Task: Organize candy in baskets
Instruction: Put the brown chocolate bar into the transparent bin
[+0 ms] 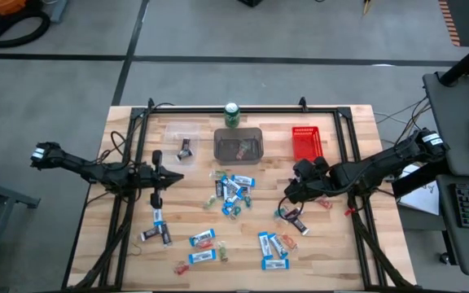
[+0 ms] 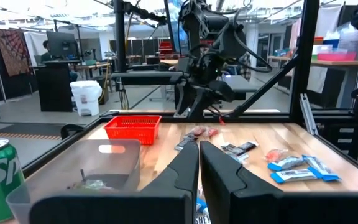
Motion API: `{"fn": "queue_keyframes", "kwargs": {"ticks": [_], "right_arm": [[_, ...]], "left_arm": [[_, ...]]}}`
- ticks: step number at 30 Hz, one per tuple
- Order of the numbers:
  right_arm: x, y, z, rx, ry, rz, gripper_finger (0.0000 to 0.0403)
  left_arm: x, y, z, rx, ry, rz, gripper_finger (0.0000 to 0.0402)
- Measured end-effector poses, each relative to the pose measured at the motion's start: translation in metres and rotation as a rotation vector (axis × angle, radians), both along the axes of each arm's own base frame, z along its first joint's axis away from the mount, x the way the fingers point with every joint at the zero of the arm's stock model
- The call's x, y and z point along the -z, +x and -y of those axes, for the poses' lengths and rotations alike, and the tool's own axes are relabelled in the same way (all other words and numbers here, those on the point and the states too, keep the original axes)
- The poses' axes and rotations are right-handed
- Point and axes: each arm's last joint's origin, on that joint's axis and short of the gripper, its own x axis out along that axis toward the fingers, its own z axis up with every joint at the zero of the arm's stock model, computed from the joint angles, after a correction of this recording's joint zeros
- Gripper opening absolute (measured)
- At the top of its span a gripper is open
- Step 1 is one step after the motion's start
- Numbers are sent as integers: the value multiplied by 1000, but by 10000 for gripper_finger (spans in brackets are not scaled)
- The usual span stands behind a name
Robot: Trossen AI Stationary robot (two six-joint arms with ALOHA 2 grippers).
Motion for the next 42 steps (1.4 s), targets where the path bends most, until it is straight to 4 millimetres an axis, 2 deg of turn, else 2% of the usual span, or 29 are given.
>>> {"fn": "queue_keyframes", "kwargs": {"ticks": [6, 16, 24, 30, 34, 42], "right_arm": [[11, 3, -1, -37, -17, -81, 194], [55, 16, -3, -138, -34, -373, 194], [77, 21, 15, -75, -12, -509, 194], [80, 25, 29, -94, 61, -540, 190], [81, 28, 32, -126, 111, -516, 157], [79, 29, 32, -148, 122, -500, 40]], "left_arm": [[0, 0, 0, -2, 1, 2, 0], [0, 0, 0, -7, -8, -1, 0], [1, 0, 0, -7, -7, -6, 0], [1, 1, 0, -7, -11, -8, 0], [1, 1, 0, -8, -12, -14, 0], [2, 1, 0, -9, -17, -23, 0]]}}
